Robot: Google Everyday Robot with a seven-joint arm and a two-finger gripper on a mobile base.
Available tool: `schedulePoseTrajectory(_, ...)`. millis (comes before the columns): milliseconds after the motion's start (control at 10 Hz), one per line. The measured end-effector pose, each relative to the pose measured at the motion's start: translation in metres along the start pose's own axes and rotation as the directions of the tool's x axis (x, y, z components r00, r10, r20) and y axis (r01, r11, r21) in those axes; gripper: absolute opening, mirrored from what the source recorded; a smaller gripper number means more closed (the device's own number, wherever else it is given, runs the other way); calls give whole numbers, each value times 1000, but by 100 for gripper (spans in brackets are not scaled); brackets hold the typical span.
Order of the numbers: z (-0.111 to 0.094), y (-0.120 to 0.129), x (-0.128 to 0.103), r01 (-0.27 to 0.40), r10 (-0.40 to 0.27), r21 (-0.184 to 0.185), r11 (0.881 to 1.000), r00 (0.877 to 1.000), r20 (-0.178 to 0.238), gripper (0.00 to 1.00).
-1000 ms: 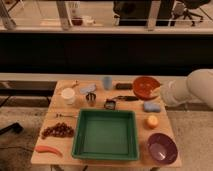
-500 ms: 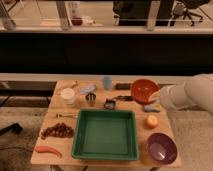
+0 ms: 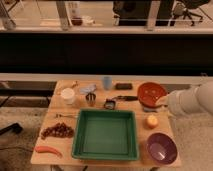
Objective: Stack bowls into tray
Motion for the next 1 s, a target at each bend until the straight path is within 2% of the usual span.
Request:
schedulePoseTrajectory(200,-22,36,4,-33,33,3,999,999,-17,0)
schedulePoseTrajectory(500,-38,70,-4,-50,50,4,999,998,-27,0)
schedulePoseTrajectory(700,-41,93,-3,-80,80,7,997,996,-41,0)
schedulePoseTrajectory(1000,-33,119,-8,-133,134,19,991,989,-54,0)
